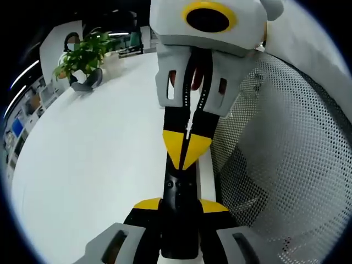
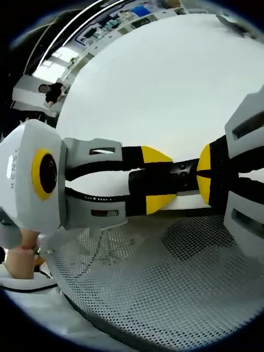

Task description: Press the specified remote control buttons in sequence, fully releasing each button before pressing the next.

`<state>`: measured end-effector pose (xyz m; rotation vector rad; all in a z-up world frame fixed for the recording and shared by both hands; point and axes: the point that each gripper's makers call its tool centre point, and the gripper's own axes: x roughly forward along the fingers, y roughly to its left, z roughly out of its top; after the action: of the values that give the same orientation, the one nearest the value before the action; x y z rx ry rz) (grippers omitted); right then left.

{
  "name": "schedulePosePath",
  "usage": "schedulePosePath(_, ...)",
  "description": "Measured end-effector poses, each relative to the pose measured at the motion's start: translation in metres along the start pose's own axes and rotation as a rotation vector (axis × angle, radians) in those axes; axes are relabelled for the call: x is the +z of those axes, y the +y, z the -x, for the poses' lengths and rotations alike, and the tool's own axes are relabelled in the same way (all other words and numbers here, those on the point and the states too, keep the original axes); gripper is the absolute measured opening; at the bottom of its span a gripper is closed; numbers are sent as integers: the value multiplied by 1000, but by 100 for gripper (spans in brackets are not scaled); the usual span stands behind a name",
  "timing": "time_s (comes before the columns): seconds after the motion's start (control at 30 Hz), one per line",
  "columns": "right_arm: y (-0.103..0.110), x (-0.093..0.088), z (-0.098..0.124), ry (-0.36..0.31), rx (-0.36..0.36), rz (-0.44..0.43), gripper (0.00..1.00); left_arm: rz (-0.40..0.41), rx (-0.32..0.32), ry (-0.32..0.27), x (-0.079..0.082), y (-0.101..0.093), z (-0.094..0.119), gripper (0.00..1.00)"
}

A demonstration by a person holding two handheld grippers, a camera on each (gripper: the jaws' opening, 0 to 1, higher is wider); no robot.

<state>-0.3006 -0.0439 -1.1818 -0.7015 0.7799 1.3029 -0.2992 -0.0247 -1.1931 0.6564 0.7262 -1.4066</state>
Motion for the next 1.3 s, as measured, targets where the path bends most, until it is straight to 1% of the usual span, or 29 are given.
schedulePosePath(0.07,5,6,-1,-30,24,-50,0,6,4,-7,0,0,0,24)
schedulePosePath(0.1,9,9,-3,-28,45,-38,0,8,5,-10,1,0,-1,24)
schedulePosePath(0.17,7,5,-4,40,5,77,0,9,6,-10,1,0,-1,24)
schedulePosePath(0.2,8,6,-4,69,-4,105,0,9,5,-10,1,0,-1,24)
schedulePosePath(0.23,7,6,-5,78,-18,103,0,9,5,-12,1,0,-1,24)
schedulePosePath(0.3,7,7,-5,84,-22,110,0,11,6,-17,1,0,-1,24)
schedulePosePath(0.33,1,3,-3,109,-48,112,0,13,6,-19,1,0,-1,24)
schedulePosePath(0.37,0,1,-2,116,-53,119,0,14,7,-20,1,0,-1,24)
schedulePosePath(0.43,0,0,-3,99,-39,95,0,12,6,-23,1,0,-1,24)
schedulePosePath(0.57,-2,1,-4,107,-14,106,0,10,4,-27,1,0,-1,24)
schedulePosePath(0.73,-1,0,-5,96,-28,132,0,2,2,-27,1,0,-1,24)
schedulePosePath(0.77,-2,1,-5,79,-35,111,0,1,2,-29,0,0,-1,24)
schedulePosePath(0.87,-2,2,-3,22,-40,6,0,3,0,-37,0,0,-1,24)
schedulePosePath(0.9,-2,3,-3,13,-37,-19,0,9,3,-39,0,0,-1,24)
schedulePosePath(0.93,-1,3,-2,5,-35,-62,0,13,5,-41,0,0,-1,24)
schedulePosePath(1.0,1,3,-2,8,-25,-49,0,14,5,-44,0,0,-1,24)
schedulePosePath(1.03,3,4,-2,6,-14,-50,0,15,4,-46,0,0,-1,24)
schedulePosePath(1.07,6,5,-3,0,2,-70,0,17,3,-48,0,0,-1,24)
schedulePosePath(1.1,6,5,-3,0,-3,-66,0,19,1,-49,0,0,-1,24)
schedulePosePath(1.17,6,6,-4,16,1,-26,0,21,1,-51,0,0,-1,24)
schedulePosePath(1.27,11,9,-6,17,29,-12,0,21,3,-56,0,1,-1,24)
schedulePosePath(1.3,15,10,-7,17,49,-18,0,24,3,-57,0,1,-1,24)
